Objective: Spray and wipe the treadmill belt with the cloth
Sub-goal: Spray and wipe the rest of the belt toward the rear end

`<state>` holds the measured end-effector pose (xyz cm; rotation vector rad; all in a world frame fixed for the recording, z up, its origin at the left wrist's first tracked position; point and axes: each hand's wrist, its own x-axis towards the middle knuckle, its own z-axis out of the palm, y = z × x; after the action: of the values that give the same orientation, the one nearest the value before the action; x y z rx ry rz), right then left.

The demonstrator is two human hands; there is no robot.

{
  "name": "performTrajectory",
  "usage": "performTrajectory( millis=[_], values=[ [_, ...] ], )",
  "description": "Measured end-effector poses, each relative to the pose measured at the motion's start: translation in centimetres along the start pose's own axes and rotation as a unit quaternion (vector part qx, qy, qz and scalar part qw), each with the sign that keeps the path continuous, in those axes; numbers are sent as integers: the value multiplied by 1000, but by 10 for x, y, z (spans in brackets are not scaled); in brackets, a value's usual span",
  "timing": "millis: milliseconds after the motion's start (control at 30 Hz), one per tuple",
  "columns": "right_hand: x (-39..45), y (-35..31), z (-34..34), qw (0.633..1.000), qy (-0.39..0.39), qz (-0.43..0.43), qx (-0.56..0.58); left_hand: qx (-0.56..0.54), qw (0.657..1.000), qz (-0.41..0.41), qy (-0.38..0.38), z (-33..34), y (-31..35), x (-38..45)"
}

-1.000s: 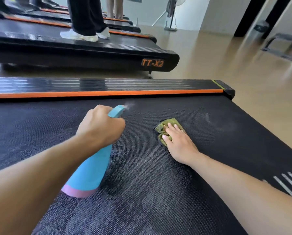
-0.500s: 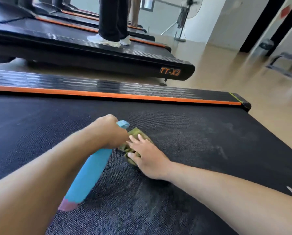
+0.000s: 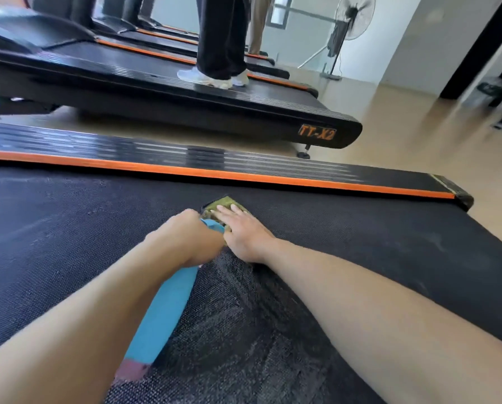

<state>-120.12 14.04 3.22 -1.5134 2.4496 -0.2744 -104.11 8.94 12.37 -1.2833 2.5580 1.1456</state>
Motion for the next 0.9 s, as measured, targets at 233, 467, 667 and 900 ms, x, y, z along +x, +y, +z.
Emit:
performTrajectory(
  millis=[233,467,667,900],
  values=[
    [-41,133,-51,954,82,274,-92,-4,994,57,89,9,46,22],
    [10,26,-21,1000,14,18,16,-43,996,16,80,17,42,45],
    [9,65,-41,1000,-7,-10,-26,36,994,10,105,28,50,37],
    [-60,175,-61,980,66,185,-35,183,978,90,44,54,69,4]
  ],
)
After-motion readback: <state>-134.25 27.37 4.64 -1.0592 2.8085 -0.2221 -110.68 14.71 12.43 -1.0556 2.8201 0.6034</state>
